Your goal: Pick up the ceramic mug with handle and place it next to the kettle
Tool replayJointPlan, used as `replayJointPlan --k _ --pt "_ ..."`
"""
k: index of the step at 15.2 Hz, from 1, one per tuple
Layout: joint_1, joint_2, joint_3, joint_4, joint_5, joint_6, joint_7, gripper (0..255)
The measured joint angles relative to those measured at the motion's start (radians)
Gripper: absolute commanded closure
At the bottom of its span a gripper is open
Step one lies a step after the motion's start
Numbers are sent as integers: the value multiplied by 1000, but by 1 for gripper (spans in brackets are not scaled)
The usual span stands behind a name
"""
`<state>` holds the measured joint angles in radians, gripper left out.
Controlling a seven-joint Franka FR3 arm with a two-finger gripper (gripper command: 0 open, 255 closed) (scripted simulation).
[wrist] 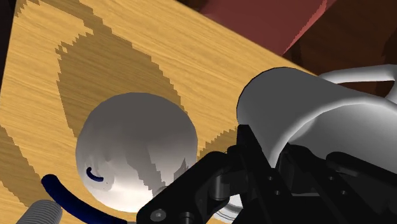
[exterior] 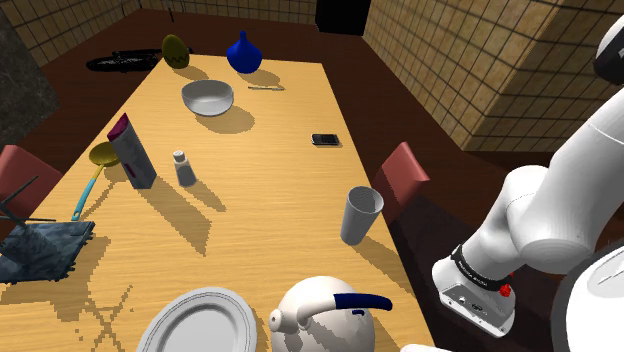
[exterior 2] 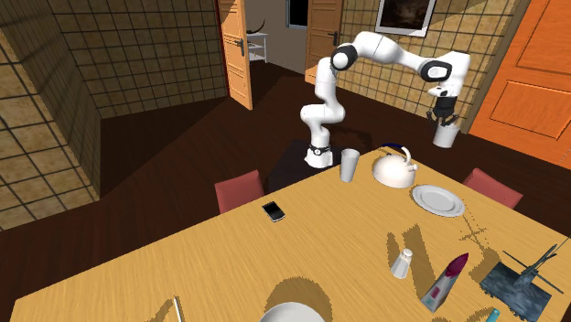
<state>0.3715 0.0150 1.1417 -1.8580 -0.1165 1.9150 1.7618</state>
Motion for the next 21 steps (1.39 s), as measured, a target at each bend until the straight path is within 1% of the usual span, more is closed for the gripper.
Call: replayJointPlan --k 2,6,9,12,13,16,17,19,21 --pt "-1 -4 -1 -31 2 29 1 255" --pt "7 29 2 -69 -33 78 29 255" --pt "9 38 1 -101 -45 113 40 255" --pt "22 78 -3 -117 -89 142 72 255" --pt "20 74 -3 -133 -87 157 71 255" --pt "30 97 -8 -160 -115 190 95 255" --pt "41 120 -15 -162 -139 201 112 255" --pt "44 129 -19 -181 -152 222 122 255" --pt "60 159 -32 -192 -188 243 148 255"
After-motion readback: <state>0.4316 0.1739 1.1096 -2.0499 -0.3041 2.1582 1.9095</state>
